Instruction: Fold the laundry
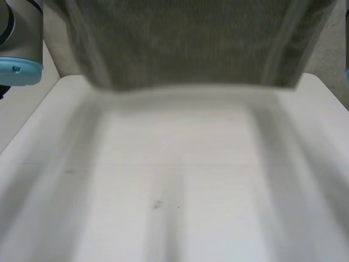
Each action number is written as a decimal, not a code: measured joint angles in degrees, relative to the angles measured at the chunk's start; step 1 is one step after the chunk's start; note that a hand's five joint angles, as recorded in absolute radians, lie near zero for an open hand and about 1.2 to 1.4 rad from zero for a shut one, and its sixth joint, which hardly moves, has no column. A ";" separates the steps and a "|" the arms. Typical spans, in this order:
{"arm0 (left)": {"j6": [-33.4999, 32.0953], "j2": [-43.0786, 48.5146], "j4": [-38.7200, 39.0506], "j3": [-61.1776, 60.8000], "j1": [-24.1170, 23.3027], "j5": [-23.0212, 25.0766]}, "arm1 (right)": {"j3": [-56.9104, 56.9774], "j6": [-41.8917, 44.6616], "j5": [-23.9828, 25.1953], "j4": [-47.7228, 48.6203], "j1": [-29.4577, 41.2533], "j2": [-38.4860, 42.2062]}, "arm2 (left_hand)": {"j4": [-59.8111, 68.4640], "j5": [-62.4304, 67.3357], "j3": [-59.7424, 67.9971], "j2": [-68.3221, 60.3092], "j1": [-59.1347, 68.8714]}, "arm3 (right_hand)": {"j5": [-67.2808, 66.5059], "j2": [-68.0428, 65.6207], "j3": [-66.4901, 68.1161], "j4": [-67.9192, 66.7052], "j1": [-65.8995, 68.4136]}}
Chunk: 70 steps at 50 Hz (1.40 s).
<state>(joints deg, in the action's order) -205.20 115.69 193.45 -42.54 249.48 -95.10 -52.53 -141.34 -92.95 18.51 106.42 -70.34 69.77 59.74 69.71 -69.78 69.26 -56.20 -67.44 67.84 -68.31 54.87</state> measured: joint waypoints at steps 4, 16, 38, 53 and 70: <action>1.87 -2.52 5.37 -5.31 0.22 -0.10 | -6.08 -0.18 0.57 4.60 -0.16 -3.22 | 0.00 0.00 0.00 0.00 0.02 | -0.12 0.00 0.00 0.00 0.00; 2.07 -1.53 3.53 -24.47 1.74 0.84 | -15.80 0.06 7.85 -5.99 -0.66 1.47 | 0.00 0.00 0.00 0.00 0.02 | -0.20 0.00 0.31 -0.03 0.00; -22.59 -18.39 -22.35 -66.02 7.58 6.13 | -33.37 17.31 10.17 -50.08 -6.58 -4.89 | 0.00 0.00 0.00 0.00 0.07 | -0.21 0.00 0.31 -0.08 -0.02; -26.31 -19.50 -18.76 -59.97 9.65 14.45 | -30.30 17.28 12.45 -43.52 -7.13 -5.48 | 0.00 0.00 0.00 0.00 0.19 | -0.25 0.00 0.31 -0.08 -0.02; -24.93 12.03 -2.46 -35.44 6.57 11.35 | -20.33 12.40 1.25 -12.26 0.30 19.11 | 0.00 0.00 0.00 0.00 0.19 | -0.27 0.00 0.31 -0.08 -0.02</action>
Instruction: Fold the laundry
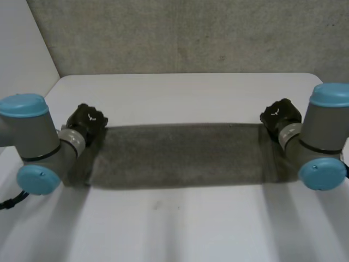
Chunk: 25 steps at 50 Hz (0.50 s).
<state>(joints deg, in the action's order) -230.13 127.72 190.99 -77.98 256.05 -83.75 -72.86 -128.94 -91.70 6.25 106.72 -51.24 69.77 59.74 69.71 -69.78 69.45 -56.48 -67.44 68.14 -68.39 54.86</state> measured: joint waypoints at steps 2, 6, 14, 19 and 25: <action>-0.06 1.27 2.05 1.42 -0.11 -0.03 | 0.86 -0.07 -0.27 1.95 0.56 1.17 | 0.00 0.00 0.00 0.00 0.00 | 0.00 0.00 0.00 0.00 0.00; -0.23 3.78 5.91 3.88 -0.47 0.03 | 2.80 0.08 -1.41 5.08 1.62 3.69 | 0.00 0.00 0.00 0.00 0.00 | -0.04 0.00 0.00 0.00 0.00; -0.49 7.68 7.45 6.97 -0.95 0.13 | 4.72 0.33 -2.91 6.33 2.00 6.19 | 0.00 -0.01 0.00 0.00 0.00 | 1.42 2.17 -1.86 1.92 -0.74; -0.68 9.08 7.46 7.97 -1.05 0.16 | 4.93 -0.02 -3.33 6.23 1.95 6.26 | -32.53 -30.84 -32.06 32.56 -35.53 | 41.19 44.53 -44.68 43.87 -37.03; -0.29 6.81 7.32 7.61 -1.76 -0.07 | 4.49 -1.92 -3.97 6.02 1.49 2.68 | -57.34 -56.29 -57.17 57.50 -56.85 | 53.20 54.77 -56.05 55.23 -43.01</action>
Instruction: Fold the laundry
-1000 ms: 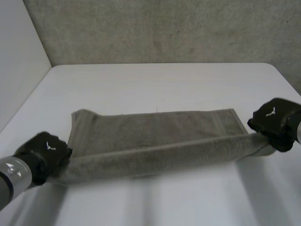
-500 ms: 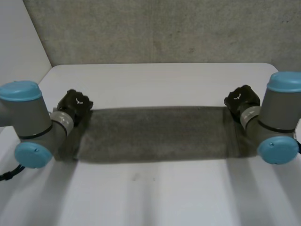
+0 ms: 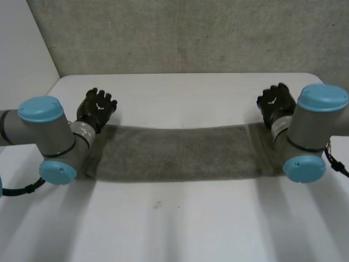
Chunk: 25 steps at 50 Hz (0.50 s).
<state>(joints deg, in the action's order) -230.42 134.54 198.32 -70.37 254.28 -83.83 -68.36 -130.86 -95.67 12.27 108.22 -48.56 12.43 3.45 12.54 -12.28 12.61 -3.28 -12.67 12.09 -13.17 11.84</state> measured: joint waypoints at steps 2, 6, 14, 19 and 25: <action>0.28 -1.36 -0.10 -0.37 -0.20 -0.06 | -0.59 -1.70 -0.01 -0.14 -0.18 -2.04 | -0.97 -0.84 -1.01 0.87 -1.11 | 0.01 0.00 0.00 0.00 0.00; 1.33 -4.80 -0.32 -1.96 -0.42 -0.12 | -2.59 -6.32 0.49 -0.49 -0.52 -6.41 | -2.37 -1.59 -2.49 2.29 -2.33 | 0.02 0.00 0.00 0.00 0.00; 9.86 -16.64 -0.10 -11.28 -0.01 0.13 | -11.25 -15.77 7.85 -3.22 -3.53 -18.90 | -2.72 -1.81 -2.79 2.72 -2.71 | 0.03 0.00 0.00 0.00 0.00; 17.10 -22.62 0.05 -17.08 0.22 0.28 | -14.92 -17.08 12.63 -8.61 -5.52 -23.27 | -2.74 -1.81 -2.79 2.74 -2.71 | 0.04 0.00 0.00 0.00 0.00; 28.51 -27.26 0.14 -23.46 0.27 0.30 | -17.61 -20.32 16.03 -18.33 -8.71 -25.35 | -2.81 -1.81 -2.79 2.76 -2.71 | -2.30 -2.42 3.20 -2.04 1.15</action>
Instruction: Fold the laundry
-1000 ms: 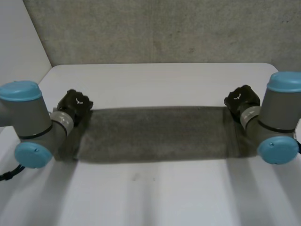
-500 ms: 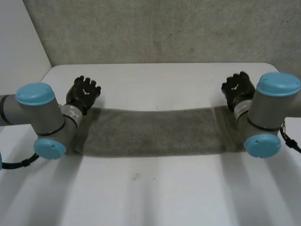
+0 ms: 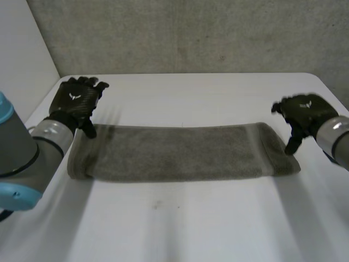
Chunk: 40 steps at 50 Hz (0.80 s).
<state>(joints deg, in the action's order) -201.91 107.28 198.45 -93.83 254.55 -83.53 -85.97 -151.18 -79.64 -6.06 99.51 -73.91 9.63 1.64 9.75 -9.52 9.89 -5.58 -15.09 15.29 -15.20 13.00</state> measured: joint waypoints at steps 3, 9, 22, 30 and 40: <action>8.25 -2.01 0.18 -3.59 -0.04 0.01 | -2.44 -2.96 2.47 -4.70 -2.71 -0.19 | 0.00 0.00 0.00 0.00 0.00 | -5.55 -6.11 6.33 -6.33 5.32; 13.76 -2.73 2.97 -6.83 -0.49 0.10 | -6.95 -4.09 6.75 -0.99 -6.24 1.25 | 0.00 0.00 0.00 0.00 0.01 | -13.48 -14.88 14.91 -14.97 12.76; 13.89 -2.49 8.53 -10.55 0.16 0.11 | -10.25 -0.17 8.78 7.73 -8.29 8.90 | 0.00 0.00 0.00 0.00 0.00 | -20.33 -21.81 22.11 -22.13 18.81; 13.81 -2.67 8.57 -11.09 0.54 0.12 | -10.27 2.33 8.24 10.46 -8.47 11.97 | 0.00 0.00 0.00 0.00 0.00 | -23.68 -25.82 25.65 -25.66 22.17; 13.82 -2.59 8.75 -11.39 0.62 0.12 | -9.52 3.42 7.36 14.77 -9.11 14.38 | 0.00 0.00 0.00 0.01 0.00 | -49.04 -51.68 51.41 -51.81 40.81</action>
<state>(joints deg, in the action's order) -188.09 104.68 207.20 -105.22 255.17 -83.41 -95.49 -147.76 -72.28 8.71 90.40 -59.53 9.63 1.64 9.75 -9.51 9.89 -54.62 -66.77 66.70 -67.01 53.81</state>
